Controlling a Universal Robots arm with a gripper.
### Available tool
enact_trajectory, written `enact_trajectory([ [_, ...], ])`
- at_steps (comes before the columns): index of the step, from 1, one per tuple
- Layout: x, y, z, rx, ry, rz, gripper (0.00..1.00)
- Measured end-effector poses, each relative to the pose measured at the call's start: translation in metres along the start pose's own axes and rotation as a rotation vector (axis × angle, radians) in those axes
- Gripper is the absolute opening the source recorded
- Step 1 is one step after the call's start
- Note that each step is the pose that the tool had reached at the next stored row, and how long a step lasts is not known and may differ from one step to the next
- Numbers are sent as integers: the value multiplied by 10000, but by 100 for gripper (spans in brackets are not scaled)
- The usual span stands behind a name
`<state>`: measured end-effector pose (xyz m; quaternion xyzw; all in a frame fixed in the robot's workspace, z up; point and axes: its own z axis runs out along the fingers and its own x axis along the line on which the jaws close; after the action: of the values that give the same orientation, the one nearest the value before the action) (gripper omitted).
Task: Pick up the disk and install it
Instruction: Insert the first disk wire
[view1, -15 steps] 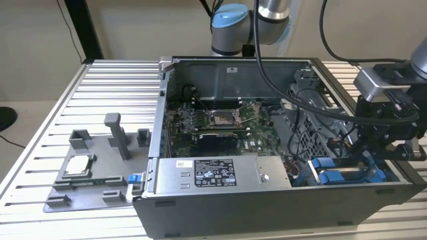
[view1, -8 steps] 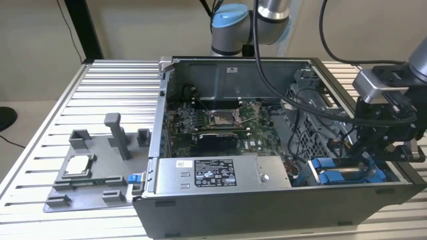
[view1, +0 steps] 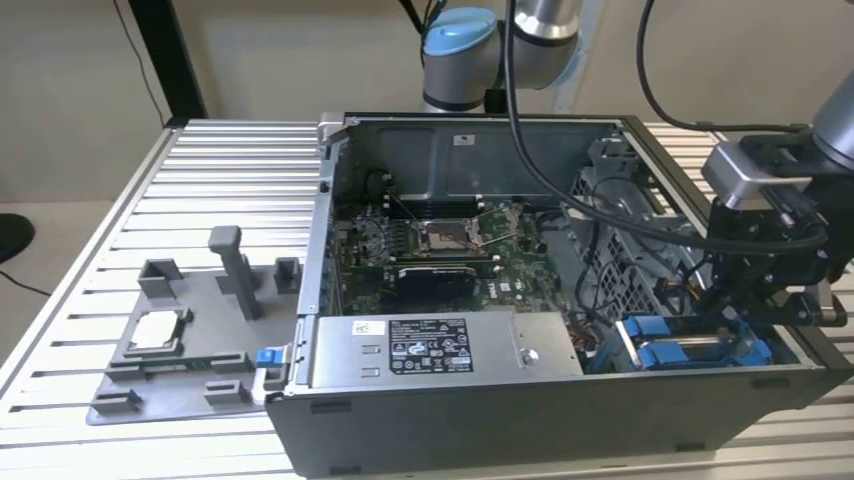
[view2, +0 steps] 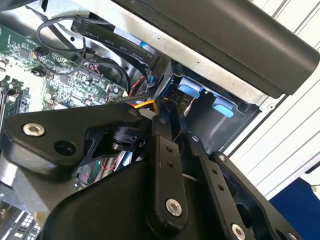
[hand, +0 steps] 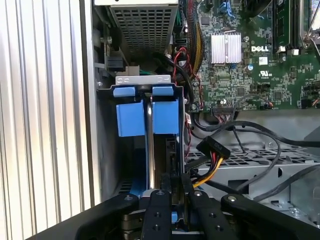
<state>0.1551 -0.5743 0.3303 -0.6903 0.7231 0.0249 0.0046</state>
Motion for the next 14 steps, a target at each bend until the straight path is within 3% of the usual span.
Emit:
enact_trajectory([
  [6,0,0,1,0,2,0,0],
  [7,0,0,7,-1,-11,0,100],
  [11,0,0,-6,0,-3,1,100],
  [14,-5,4,-125,-1,-1,8,100],
])
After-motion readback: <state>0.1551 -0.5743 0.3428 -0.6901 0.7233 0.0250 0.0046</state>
